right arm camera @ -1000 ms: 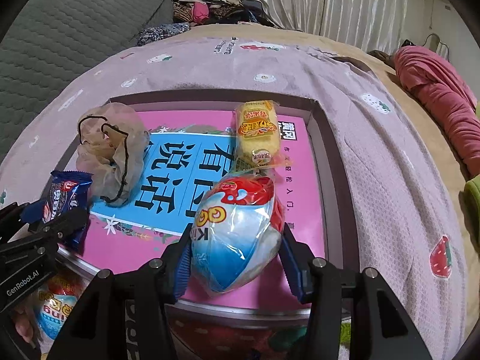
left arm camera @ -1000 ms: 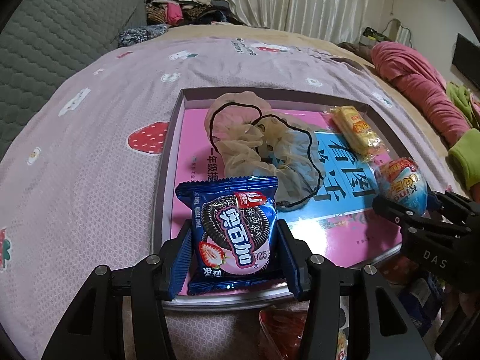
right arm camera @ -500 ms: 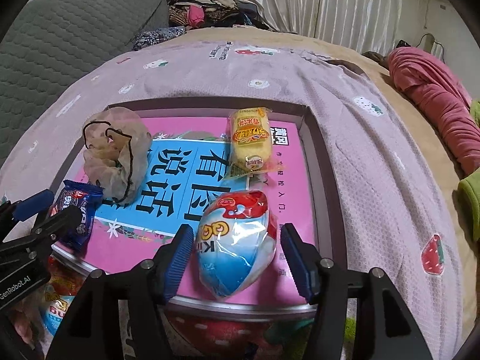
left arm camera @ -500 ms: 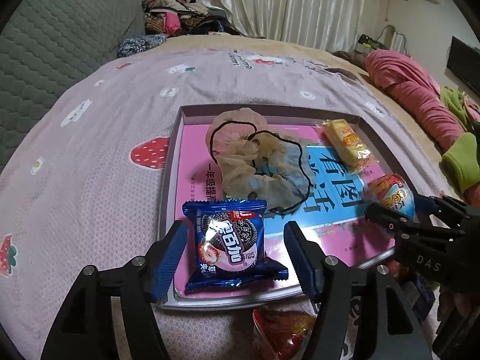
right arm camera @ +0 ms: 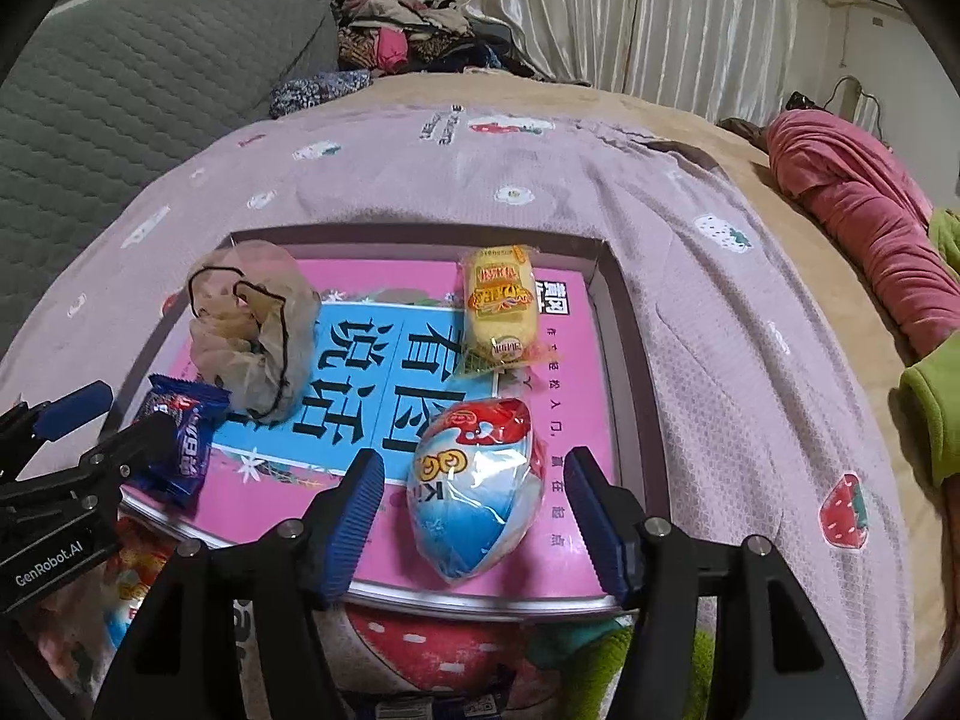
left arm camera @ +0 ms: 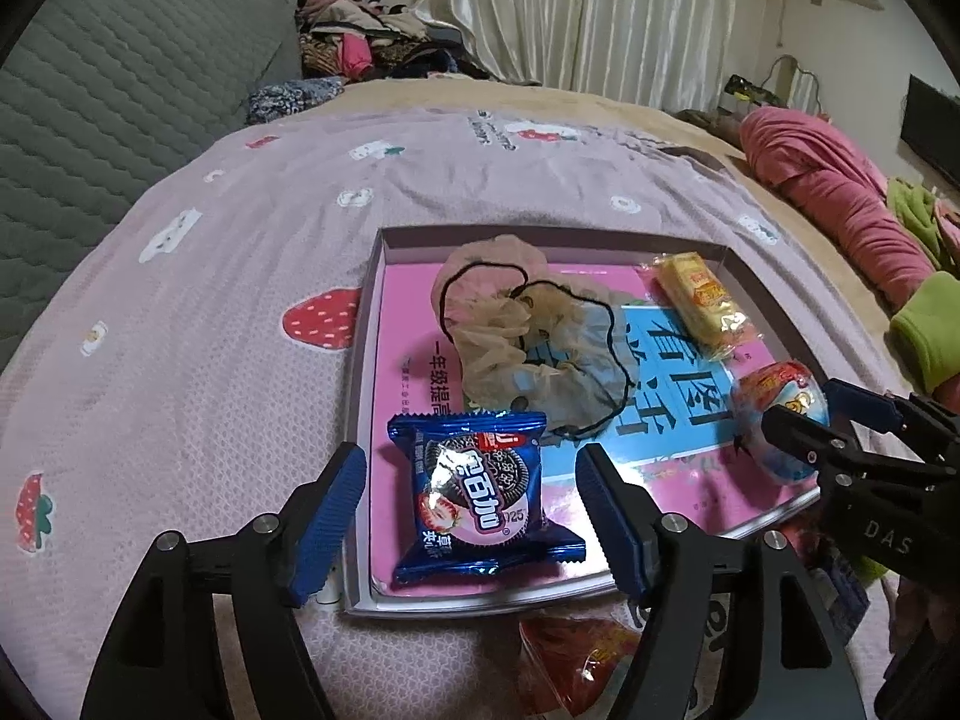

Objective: Organize objects
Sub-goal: 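Open both grippers and withdraw them from the tray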

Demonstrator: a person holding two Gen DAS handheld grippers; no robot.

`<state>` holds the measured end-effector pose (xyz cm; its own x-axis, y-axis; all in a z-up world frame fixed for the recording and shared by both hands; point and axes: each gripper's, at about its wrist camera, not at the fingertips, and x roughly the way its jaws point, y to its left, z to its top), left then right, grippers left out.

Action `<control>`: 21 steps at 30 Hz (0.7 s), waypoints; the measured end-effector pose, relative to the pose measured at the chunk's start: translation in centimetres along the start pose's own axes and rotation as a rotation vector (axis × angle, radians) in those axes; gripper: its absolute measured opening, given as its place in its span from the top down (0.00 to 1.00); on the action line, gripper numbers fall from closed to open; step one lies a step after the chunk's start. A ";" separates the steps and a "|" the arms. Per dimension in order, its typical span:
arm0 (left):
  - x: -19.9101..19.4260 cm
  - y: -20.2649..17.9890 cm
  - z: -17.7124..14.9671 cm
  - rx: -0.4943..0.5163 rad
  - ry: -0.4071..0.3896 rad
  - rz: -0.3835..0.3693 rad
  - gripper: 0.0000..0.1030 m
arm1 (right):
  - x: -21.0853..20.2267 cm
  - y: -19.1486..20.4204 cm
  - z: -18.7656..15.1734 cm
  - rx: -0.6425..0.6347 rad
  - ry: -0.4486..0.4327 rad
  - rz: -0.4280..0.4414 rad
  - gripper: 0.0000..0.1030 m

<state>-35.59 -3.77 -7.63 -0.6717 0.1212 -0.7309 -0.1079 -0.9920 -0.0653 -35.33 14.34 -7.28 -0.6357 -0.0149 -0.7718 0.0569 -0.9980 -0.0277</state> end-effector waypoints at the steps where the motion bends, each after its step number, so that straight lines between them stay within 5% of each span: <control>1: -0.1 0.0 0.0 0.000 -0.004 0.001 0.28 | -0.1 0.1 0.0 0.003 -0.004 0.005 0.37; 9: -0.5 0.3 0.2 -0.003 -0.010 0.017 0.27 | -0.9 0.1 0.1 0.010 -0.025 0.017 0.25; 21: -2.2 0.1 0.6 0.022 -0.048 0.052 0.22 | -3.7 -0.3 0.0 0.005 -0.040 0.008 0.24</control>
<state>-34.56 -4.09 -5.67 -0.7111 0.0711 -0.6994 -0.0872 -0.9961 -0.0127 -33.01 14.73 -4.36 -0.6655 -0.0257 -0.7460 0.0583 -0.9981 -0.0177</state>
